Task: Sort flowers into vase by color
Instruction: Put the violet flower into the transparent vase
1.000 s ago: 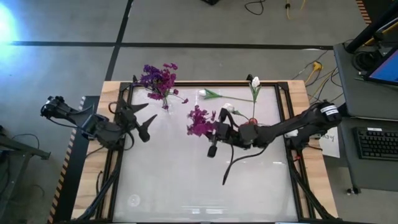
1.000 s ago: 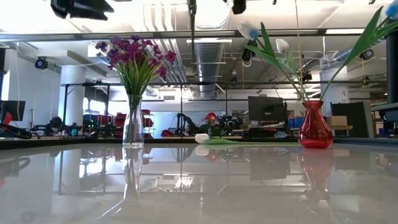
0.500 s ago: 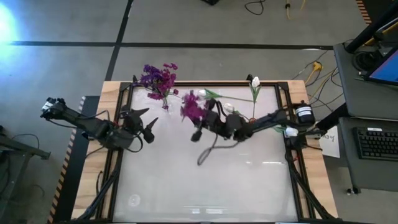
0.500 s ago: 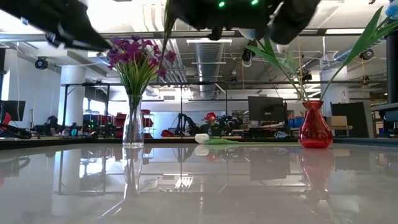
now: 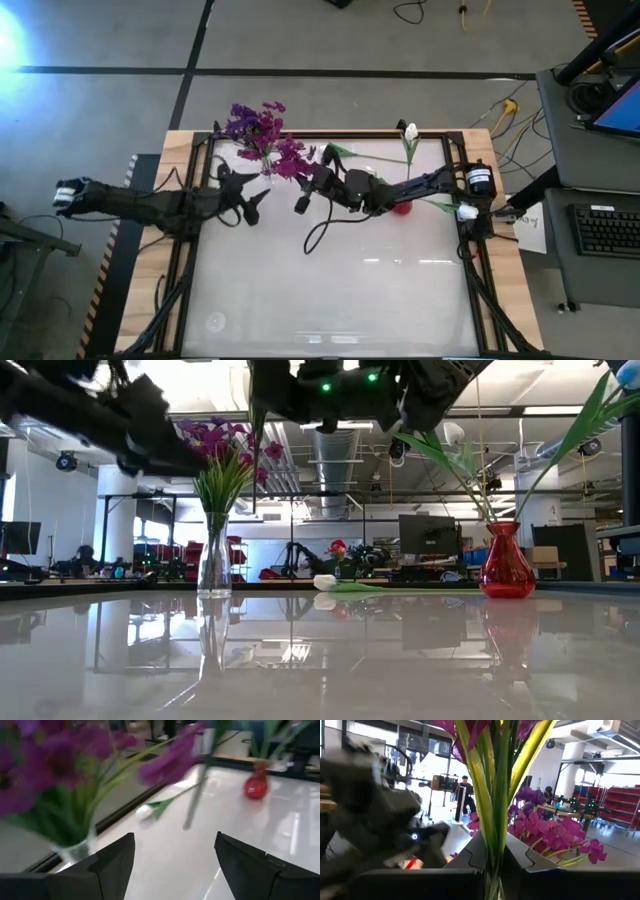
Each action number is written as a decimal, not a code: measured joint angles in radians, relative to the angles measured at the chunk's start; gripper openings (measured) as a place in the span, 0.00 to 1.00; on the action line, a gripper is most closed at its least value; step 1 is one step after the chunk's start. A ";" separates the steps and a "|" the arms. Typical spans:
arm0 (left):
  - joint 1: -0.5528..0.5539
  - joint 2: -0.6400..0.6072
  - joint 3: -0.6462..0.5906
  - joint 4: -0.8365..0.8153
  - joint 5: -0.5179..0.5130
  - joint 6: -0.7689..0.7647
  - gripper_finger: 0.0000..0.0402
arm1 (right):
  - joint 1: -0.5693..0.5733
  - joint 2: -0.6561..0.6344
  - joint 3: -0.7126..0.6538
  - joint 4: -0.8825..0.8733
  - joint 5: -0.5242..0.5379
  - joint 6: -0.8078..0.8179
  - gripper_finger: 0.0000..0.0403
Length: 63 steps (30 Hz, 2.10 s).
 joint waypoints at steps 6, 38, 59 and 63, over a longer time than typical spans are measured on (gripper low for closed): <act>0.191 0.002 -0.126 0.124 0.167 -0.020 0.65 | -0.010 -0.002 0.000 -0.022 0.000 -0.004 0.06; 0.707 0.495 -0.312 0.964 0.547 0.206 0.65 | -0.070 -0.003 0.008 -0.035 -0.074 0.009 0.06; 0.714 0.881 -0.199 1.312 0.538 0.259 0.61 | -0.078 -0.002 0.016 -0.046 -0.104 0.003 0.06; 0.715 0.934 -0.201 1.359 0.538 0.247 0.50 | -0.094 -0.002 0.031 -0.045 -0.158 0.017 0.06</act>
